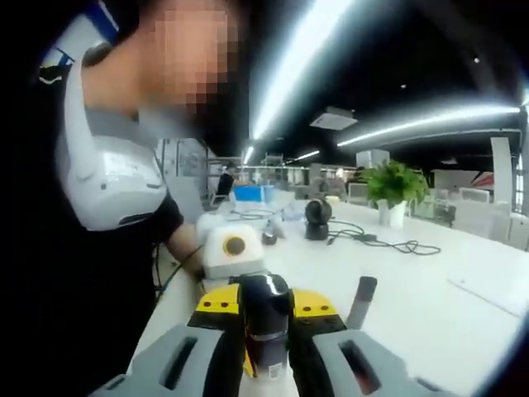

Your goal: Pick up cosmetic bottle twist off cap place on table pick up cap screw tight cap place on table

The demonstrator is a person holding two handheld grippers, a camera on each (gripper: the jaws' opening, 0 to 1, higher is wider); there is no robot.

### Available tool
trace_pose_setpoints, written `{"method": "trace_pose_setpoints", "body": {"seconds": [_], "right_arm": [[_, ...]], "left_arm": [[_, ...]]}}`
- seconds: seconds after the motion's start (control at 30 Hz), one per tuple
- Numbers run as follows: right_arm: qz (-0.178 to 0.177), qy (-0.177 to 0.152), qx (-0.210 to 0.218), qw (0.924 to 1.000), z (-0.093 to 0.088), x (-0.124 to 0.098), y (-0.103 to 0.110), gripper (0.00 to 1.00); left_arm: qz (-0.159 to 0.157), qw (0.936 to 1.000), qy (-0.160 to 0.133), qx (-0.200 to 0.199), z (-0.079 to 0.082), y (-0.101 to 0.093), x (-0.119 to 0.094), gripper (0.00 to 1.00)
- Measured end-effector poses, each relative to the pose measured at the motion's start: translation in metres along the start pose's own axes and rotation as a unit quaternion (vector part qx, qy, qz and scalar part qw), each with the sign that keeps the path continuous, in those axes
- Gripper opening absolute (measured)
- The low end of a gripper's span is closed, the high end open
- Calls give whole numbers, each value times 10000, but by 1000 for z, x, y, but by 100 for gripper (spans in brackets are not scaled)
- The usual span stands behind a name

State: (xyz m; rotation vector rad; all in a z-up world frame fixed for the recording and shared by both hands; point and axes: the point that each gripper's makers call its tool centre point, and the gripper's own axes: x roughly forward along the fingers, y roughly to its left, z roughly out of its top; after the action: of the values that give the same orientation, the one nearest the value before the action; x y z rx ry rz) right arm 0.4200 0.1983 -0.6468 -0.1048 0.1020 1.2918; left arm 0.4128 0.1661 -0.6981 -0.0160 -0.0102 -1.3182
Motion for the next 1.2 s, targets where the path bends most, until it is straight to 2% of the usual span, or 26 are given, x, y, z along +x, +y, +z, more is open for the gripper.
{"method": "trace_pose_setpoints", "body": {"seconds": [0.4, 0.67, 1.03, 1.2], "right_arm": [[-650, -25, -111, 9978, 0, 2, -1, 14], [-1192, -71, -109, 9928, 0, 1, -1, 14], [-1930, -164, -13, 9811, 0, 1, -4, 13], [-2496, -128, -46, 9682, 0, -1, -6, 13]], "left_arm": [[94, 9999, 22, -52, 1, 3, -1, 14], [116, 9999, 31, -33, 1, 3, -1, 13], [221, 9997, 36, -24, 1, 7, -2, 13], [276, 9996, 43, -26, 1, 8, -2, 13]]}}
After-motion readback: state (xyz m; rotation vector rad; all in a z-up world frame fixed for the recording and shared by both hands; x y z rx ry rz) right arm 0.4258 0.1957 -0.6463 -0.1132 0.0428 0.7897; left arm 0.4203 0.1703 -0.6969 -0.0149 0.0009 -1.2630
